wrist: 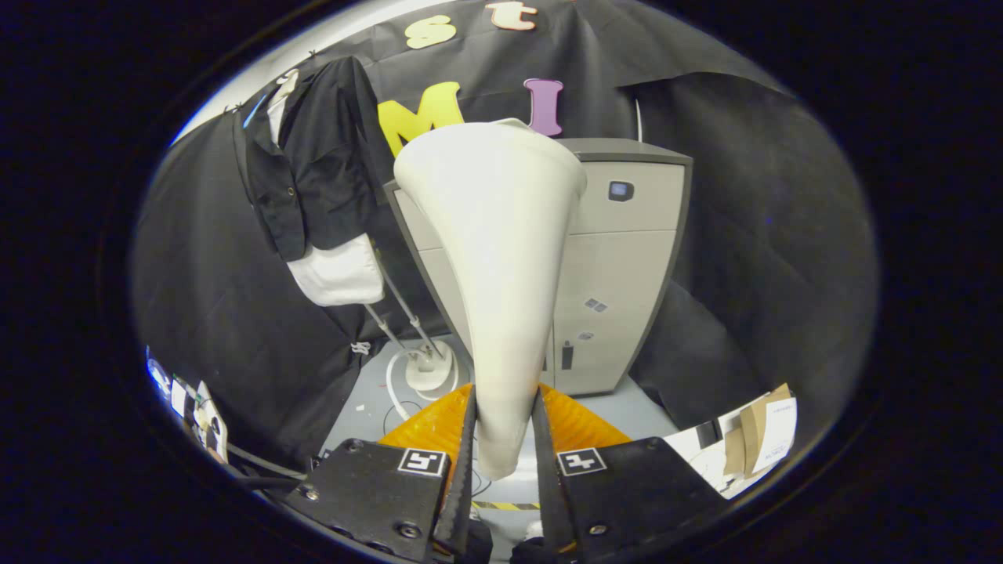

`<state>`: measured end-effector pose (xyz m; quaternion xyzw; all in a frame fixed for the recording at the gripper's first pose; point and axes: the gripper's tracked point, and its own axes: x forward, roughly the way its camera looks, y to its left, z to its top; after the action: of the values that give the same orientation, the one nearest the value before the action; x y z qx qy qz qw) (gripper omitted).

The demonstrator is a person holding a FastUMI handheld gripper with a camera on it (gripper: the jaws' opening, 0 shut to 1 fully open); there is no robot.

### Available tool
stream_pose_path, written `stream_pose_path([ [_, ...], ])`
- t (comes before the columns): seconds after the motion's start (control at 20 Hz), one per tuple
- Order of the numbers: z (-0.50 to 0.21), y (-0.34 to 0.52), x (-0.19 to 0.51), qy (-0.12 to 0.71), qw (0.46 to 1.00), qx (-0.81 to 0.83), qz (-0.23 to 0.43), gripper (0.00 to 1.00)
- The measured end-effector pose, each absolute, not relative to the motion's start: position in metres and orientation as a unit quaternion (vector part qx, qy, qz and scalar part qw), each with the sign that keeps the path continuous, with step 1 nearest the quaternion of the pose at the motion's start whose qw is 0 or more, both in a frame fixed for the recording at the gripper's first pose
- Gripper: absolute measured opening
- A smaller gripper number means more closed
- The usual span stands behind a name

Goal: Iron the clothes twice with a garment steamer, once on the left side and once on the right side.

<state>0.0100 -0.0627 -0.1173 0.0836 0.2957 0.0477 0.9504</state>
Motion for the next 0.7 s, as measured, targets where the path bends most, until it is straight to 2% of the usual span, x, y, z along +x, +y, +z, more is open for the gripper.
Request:
stream_pose_path([
  [0.7,-0.12,-0.127,-0.048,0.268,0.957,0.11,0.016,0.38],
])
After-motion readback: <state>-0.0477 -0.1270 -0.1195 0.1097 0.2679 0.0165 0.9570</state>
